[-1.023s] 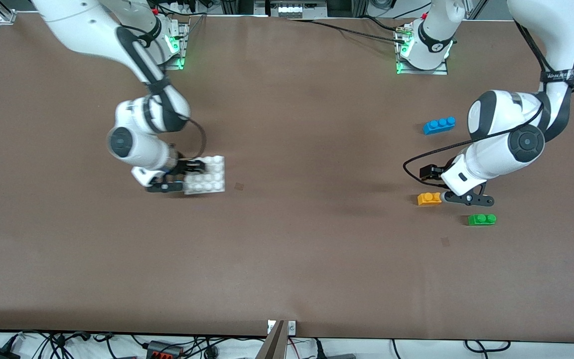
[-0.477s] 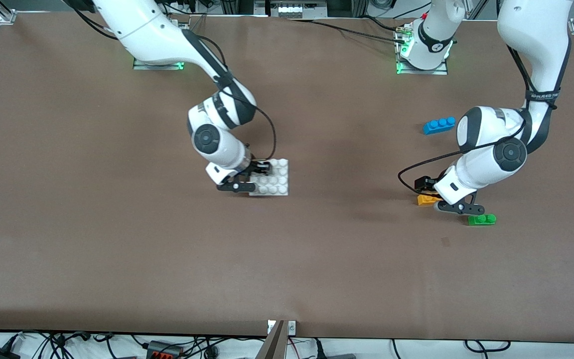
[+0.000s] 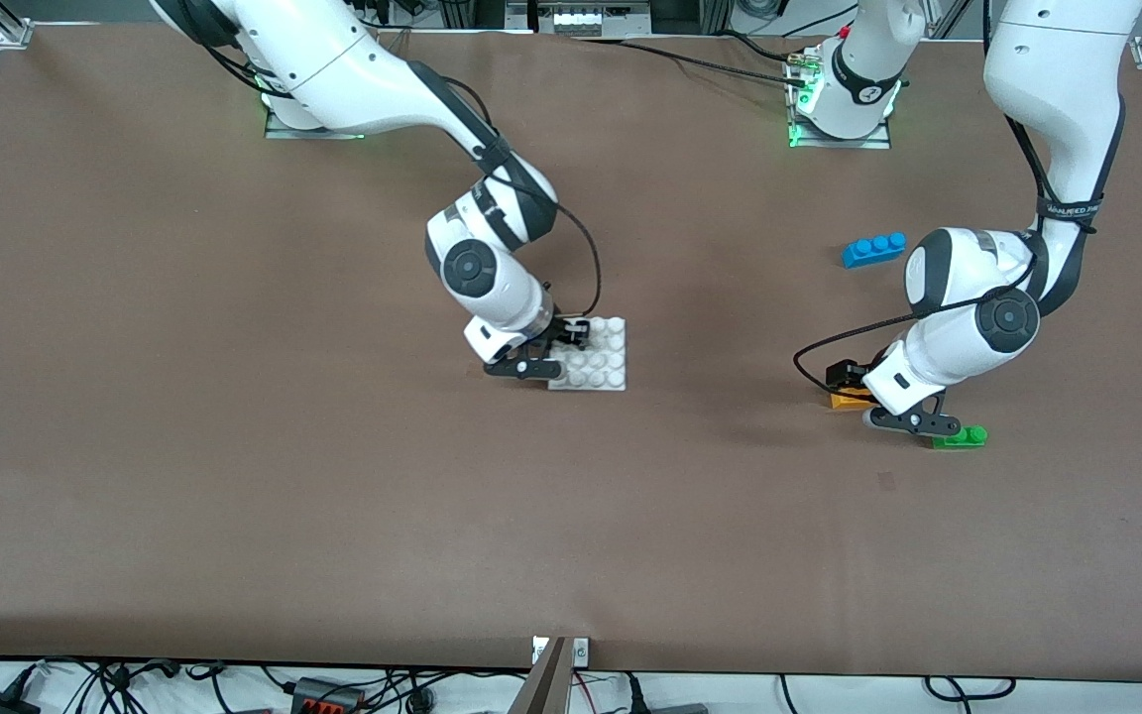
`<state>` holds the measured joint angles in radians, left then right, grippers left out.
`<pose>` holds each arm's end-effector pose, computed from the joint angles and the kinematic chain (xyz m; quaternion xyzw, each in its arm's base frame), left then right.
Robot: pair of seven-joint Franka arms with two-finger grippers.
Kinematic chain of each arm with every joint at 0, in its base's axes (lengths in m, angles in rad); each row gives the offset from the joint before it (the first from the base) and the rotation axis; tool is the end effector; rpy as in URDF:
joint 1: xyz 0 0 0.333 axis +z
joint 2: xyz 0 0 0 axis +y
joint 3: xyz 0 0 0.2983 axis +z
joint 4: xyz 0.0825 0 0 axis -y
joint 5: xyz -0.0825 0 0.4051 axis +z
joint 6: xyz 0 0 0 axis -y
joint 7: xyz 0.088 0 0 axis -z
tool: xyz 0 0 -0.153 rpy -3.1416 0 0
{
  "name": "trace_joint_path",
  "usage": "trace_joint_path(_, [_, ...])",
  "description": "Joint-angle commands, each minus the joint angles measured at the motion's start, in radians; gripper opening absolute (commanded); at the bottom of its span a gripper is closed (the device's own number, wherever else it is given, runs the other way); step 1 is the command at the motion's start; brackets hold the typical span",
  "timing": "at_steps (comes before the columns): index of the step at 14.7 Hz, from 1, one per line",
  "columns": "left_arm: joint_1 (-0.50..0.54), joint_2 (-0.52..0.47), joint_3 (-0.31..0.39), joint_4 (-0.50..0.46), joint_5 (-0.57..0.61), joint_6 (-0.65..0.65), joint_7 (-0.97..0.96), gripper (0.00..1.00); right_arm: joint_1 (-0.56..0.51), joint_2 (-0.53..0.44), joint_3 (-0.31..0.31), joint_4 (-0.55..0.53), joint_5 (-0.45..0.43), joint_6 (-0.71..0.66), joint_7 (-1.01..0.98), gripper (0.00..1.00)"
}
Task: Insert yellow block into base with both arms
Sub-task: 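Grasp the base with the right gripper while the left gripper lowers to the block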
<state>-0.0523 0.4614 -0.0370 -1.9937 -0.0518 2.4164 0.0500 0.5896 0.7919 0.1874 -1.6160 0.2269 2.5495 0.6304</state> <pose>0.6067 -0.0569 0.1463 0.9983 -0.0481 -0.0198 0.0247 0.5139 0.4964 0.1080 -0.9872 0.0485 0.0315 0.1488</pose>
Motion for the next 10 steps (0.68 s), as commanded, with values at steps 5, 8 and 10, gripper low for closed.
trace_joint_path(5, [0.005,0.01,0.005,-0.001,0.016,0.021,0.027,1.0,0.001,0.067,-0.016,0.087,-0.009,0.026,0.022,0.76])
trace_joint_path(8, [0.006,0.011,0.005,-0.002,0.018,0.023,0.036,1.0,-0.042,0.003,-0.017,0.093,-0.015,-0.075,0.012,0.76])
trace_joint_path(10, [0.006,0.013,0.005,-0.005,0.018,0.024,0.047,1.0,-0.063,-0.046,-0.016,0.134,-0.101,-0.235,0.012,0.76])
